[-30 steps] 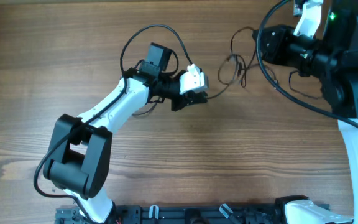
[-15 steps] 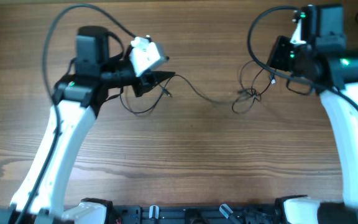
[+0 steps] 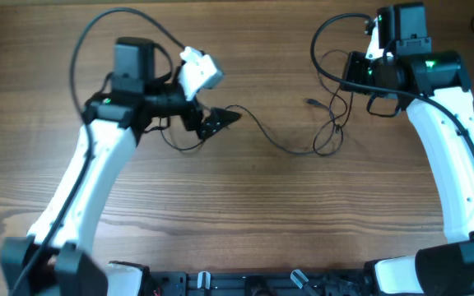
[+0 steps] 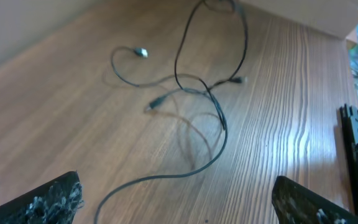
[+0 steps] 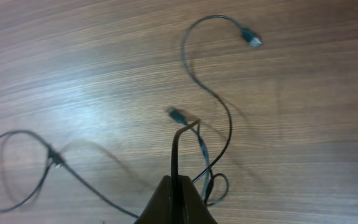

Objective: Untangle cables
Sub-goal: 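Hold the cable with both grippers and pull it apart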

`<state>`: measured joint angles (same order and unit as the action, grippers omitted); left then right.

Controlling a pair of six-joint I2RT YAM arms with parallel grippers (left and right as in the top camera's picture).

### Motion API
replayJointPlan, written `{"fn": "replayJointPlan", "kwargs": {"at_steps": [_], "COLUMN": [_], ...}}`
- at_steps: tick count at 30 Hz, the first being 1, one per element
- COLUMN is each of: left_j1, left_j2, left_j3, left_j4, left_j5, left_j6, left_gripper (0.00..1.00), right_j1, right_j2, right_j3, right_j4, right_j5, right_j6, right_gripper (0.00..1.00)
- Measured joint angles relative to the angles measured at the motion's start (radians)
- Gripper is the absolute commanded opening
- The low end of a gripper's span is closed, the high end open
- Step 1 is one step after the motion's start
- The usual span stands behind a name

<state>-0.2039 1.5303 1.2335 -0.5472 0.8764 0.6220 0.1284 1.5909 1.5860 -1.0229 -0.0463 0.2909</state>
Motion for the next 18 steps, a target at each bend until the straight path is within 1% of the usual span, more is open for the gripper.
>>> {"fn": "replayJointPlan", "kwargs": {"at_steps": [4, 8, 18], "left_j1": [-0.055, -0.109, -0.209], "left_j2": [0.124, 0.196, 0.269], "left_j3": [0.000, 0.000, 0.000], "left_j4": [0.044, 0.075, 0.152], "left_j5": [-0.001, -0.004, -0.009], "left_j6": [0.000, 0.000, 0.000], "left_gripper": [1.00, 1.00, 1.00], "right_j1": [0.000, 0.000, 0.000], "right_j2": [-0.035, -0.078, -0.214], "right_j3": [0.000, 0.016, 0.059], "right_j4": [0.015, 0.022, 0.060], "right_j5": [-0.099, -0.189, -0.378], "right_j6": [-0.027, -0.040, -0.026], "right_gripper": [0.04, 0.04, 0.04]}}
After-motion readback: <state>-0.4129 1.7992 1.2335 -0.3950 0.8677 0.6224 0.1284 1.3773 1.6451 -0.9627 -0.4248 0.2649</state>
